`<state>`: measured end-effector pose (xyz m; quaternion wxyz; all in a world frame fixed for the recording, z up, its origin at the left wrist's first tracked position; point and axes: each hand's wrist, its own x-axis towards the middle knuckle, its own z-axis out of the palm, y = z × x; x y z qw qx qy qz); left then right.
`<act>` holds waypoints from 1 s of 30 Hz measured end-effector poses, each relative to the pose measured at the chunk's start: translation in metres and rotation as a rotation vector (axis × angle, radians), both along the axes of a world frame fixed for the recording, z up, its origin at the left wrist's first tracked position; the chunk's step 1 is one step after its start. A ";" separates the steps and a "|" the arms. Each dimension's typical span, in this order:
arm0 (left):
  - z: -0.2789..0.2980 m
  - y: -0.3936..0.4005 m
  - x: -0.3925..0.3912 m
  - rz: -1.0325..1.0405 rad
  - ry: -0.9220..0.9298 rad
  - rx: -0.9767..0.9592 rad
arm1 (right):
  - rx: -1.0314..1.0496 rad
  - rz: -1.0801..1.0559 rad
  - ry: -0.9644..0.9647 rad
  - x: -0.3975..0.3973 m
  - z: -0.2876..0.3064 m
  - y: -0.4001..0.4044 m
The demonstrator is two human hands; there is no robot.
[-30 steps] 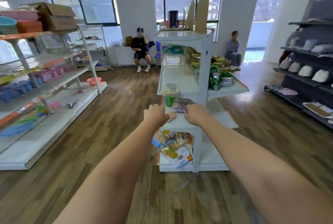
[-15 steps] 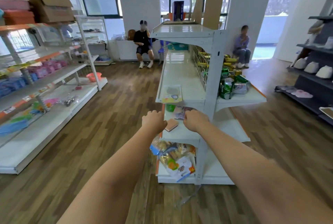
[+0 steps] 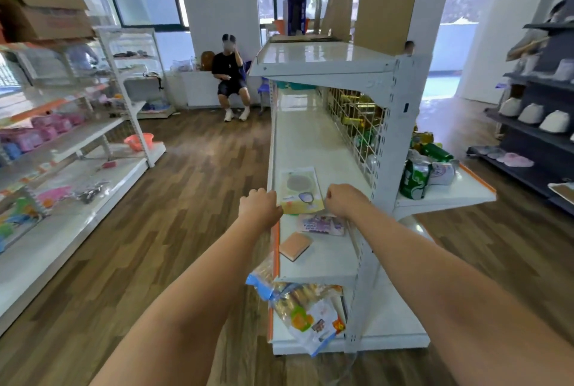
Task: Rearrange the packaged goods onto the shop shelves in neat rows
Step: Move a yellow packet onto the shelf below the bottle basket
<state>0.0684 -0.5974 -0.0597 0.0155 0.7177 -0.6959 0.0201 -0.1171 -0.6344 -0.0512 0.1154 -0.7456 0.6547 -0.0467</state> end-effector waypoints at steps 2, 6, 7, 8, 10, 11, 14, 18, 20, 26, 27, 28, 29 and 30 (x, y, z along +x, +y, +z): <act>-0.008 -0.017 0.002 -0.007 0.011 0.011 | 0.023 -0.007 -0.003 0.004 -0.007 -0.017; -0.024 -0.050 0.004 -0.014 0.042 0.022 | 0.058 -0.021 -0.036 0.008 -0.026 -0.052; -0.026 -0.058 0.004 -0.010 0.047 0.018 | 0.063 -0.022 -0.039 0.009 -0.030 -0.061; -0.028 -0.066 0.004 -0.005 0.050 0.012 | 0.064 -0.024 -0.039 0.009 -0.034 -0.070; -0.032 -0.081 0.003 0.000 0.050 0.000 | 0.076 -0.032 -0.048 0.010 -0.039 -0.089; -0.034 -0.089 0.004 0.003 0.052 -0.001 | 0.084 -0.033 -0.055 0.010 -0.041 -0.098; -0.041 -0.108 0.005 0.009 0.063 0.019 | 0.104 -0.032 -0.097 0.012 -0.047 -0.126; -0.046 -0.126 0.006 0.003 0.025 0.043 | 0.189 -0.040 -0.167 0.015 -0.054 -0.150; -0.051 -0.131 0.006 0.005 -0.003 0.049 | 0.232 -0.069 -0.232 0.017 -0.056 -0.158; -0.060 -0.141 0.003 0.013 -0.015 0.071 | 0.352 -0.279 -0.561 0.026 -0.062 -0.180; -0.061 -0.143 0.003 0.015 -0.014 0.072 | 0.381 -0.302 -0.592 0.027 -0.062 -0.183; -0.062 -0.144 0.003 0.017 -0.014 0.074 | 0.407 -0.320 -0.630 0.029 -0.062 -0.186; -0.062 -0.145 0.003 0.019 -0.015 0.074 | 0.427 -0.336 -0.667 0.031 -0.062 -0.188; -0.062 -0.146 0.003 0.022 -0.016 0.074 | 0.438 -0.355 -0.689 0.033 -0.063 -0.190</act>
